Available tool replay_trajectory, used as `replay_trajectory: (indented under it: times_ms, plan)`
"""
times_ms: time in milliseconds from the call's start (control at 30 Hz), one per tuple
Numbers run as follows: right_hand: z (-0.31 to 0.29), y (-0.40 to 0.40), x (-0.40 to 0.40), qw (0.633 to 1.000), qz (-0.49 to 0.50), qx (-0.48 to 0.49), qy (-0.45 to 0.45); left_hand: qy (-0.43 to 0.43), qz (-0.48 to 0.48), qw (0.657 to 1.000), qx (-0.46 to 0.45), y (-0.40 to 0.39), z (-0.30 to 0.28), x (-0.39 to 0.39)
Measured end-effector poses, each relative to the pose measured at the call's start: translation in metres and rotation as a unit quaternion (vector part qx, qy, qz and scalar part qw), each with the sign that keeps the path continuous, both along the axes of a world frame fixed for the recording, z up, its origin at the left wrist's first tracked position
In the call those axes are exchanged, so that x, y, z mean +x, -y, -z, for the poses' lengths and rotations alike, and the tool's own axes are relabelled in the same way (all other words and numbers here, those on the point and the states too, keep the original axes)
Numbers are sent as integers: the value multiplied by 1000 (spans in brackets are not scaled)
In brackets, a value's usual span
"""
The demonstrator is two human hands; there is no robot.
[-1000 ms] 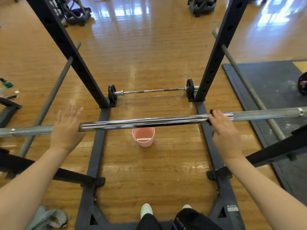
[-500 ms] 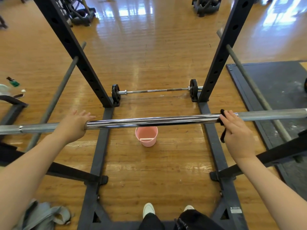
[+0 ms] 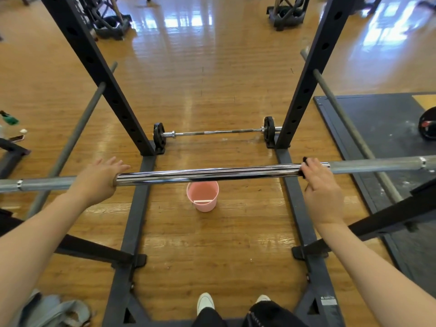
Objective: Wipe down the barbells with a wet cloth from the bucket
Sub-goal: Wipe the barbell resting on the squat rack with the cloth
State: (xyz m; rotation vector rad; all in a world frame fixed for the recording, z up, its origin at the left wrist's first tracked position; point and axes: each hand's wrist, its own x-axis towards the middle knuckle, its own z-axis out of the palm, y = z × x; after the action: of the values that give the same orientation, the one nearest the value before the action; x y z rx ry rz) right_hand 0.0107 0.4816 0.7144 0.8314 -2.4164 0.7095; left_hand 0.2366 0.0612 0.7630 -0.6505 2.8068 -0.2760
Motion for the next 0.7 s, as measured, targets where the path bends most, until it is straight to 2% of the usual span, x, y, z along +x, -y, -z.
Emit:
replay_trajectory:
  times_ms: [100,167,300,367,567,700]
  plan:
    - [3,2,5,997,-66,24,-25,-4,-2,1000,6,-2,0,0]
    - [4,-8,-1,998,-45,23,-25,-46,-1,999,1,-4,0,1]
    - [-3,-8,-6,999,30,-7,27,-207,-27,978,-26,-14,14,11]
    - [-8,1,2,998,39,-10,48,-233,-28,972,-24,-14,17,14]
    - [-11,-5,3,998,-10,37,43,-168,28,984,-58,6,23,12]
    - [-17,-16,-9,995,40,13,94,-102,17,994,-44,3,15,7]
